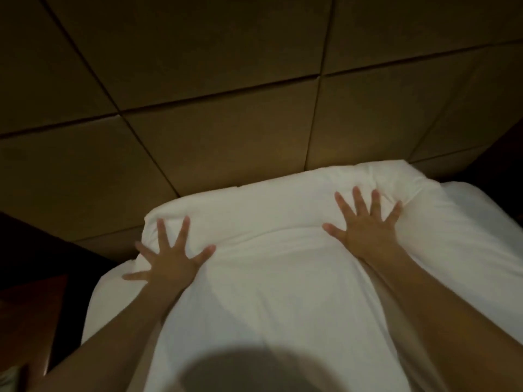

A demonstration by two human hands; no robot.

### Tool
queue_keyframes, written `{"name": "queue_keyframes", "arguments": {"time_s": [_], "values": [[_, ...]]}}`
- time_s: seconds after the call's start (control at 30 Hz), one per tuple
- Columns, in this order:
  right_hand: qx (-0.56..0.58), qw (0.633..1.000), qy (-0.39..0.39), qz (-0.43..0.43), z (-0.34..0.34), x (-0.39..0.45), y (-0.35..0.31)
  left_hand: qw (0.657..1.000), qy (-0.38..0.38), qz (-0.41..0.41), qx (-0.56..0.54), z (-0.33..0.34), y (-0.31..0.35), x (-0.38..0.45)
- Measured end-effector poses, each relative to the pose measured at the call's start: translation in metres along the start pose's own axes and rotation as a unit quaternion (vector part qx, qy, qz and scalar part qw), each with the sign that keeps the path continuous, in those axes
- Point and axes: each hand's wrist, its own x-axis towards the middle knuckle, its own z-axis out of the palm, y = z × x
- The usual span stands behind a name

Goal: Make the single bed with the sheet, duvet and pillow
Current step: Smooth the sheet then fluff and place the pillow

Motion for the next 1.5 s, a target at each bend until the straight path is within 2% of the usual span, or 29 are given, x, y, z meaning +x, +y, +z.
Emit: {"name": "queue_keyframes", "arguments": {"time_s": [0.07, 0.17, 0.3, 0.37, 0.53, 0.6, 0.67, 0.73, 0.77, 0.8, 0.83, 0.9, 0.93, 0.97, 1.03, 1.1, 1.2, 1.27, 1.3, 1.37, 1.4, 1.47, 1.5], "values": [[-0.002, 1.000, -0.004, -0.001, -0.002, 0.002, -0.004, 1.000, -0.014, -0.008, -0.020, -0.009, 0.001, 0.000], [-0.006, 0.999, -0.016, 0.033, -0.011, 0.003, 0.000, 0.998, 0.017, 0.007, -0.055, -0.018, 0.013, -0.016], [0.013, 0.997, 0.006, 0.079, -0.009, -0.009, 0.011, 0.982, 0.136, 0.122, -0.049, -0.060, 0.026, -0.009], [0.037, 0.992, -0.001, 0.123, -0.010, -0.019, 0.019, 0.975, 0.167, 0.143, -0.024, -0.080, 0.037, 0.010], [0.049, 0.982, -0.088, 0.159, -0.025, -0.049, 0.022, 0.982, 0.078, 0.042, 0.169, -0.048, 0.037, -0.014], [0.069, 0.978, -0.105, 0.165, -0.048, -0.058, 0.006, 0.983, 0.080, 0.043, 0.160, -0.046, 0.055, -0.032], [0.107, 0.983, -0.068, 0.136, -0.074, -0.078, -0.028, 0.985, 0.085, 0.119, 0.094, -0.051, 0.087, -0.066], [0.115, 0.993, -0.002, 0.035, -0.069, -0.106, -0.052, 0.968, 0.052, 0.239, 0.048, -0.031, 0.096, -0.108], [0.093, 0.995, 0.023, -0.014, -0.054, -0.121, -0.048, 0.955, 0.025, 0.284, 0.083, -0.017, 0.085, -0.123], [0.072, 0.997, 0.026, -0.023, -0.037, -0.136, -0.034, 0.941, 0.003, 0.309, 0.138, -0.002, 0.065, -0.123], [0.054, 0.998, 0.023, 0.013, -0.017, -0.149, -0.007, 0.939, -0.015, 0.298, 0.172, 0.009, 0.044, -0.115], [0.059, 0.988, 0.013, 0.143, 0.002, -0.161, 0.059, 0.958, -0.016, 0.229, 0.173, 0.006, 0.020, -0.083], [0.083, 0.976, -0.029, 0.201, 0.003, -0.169, 0.086, 0.963, -0.023, 0.207, 0.169, -0.003, 0.014, -0.075], [0.094, 0.964, -0.069, 0.238, -0.002, -0.180, 0.104, 0.966, -0.032, 0.183, 0.180, -0.011, 0.014, -0.076], [0.085, 0.962, -0.084, 0.244, -0.008, -0.196, 0.114, 0.974, -0.020, 0.154, 0.162, -0.014, 0.023, -0.099], [0.075, 0.975, -0.065, 0.199, -0.028, -0.210, 0.108, 0.972, 0.004, 0.203, 0.120, -0.002, 0.039, -0.152], [0.096, 0.984, 0.035, 0.144, -0.060, -0.231, 0.099, 0.927, 0.007, 0.354, 0.120, 0.042, 0.065, -0.264], [0.149, 0.975, 0.082, 0.146, -0.051, -0.243, 0.104, 0.912, 0.020, 0.400, 0.092, 0.070, 0.082, -0.319], [0.158, 0.973, 0.062, 0.159, -0.030, -0.250, 0.107, 0.911, 0.005, 0.404, 0.082, 0.078, 0.089, -0.331], [0.189, 0.959, -0.035, 0.208, 0.028, -0.279, 0.114, 0.891, 0.012, 0.440, 0.112, 0.096, 0.086, -0.331], [0.224, 0.938, -0.087, 0.248, 0.057, -0.294, 0.122, 0.877, 0.010, 0.460, 0.139, 0.104, 0.081, -0.326], [0.261, 0.901, -0.169, 0.303, 0.090, -0.320, 0.140, 0.870, -0.002, 0.464, 0.165, 0.110, 0.075, -0.317], [0.256, 0.896, -0.189, 0.309, 0.094, -0.332, 0.146, 0.871, -0.004, 0.460, 0.171, 0.111, 0.075, -0.317]]}}
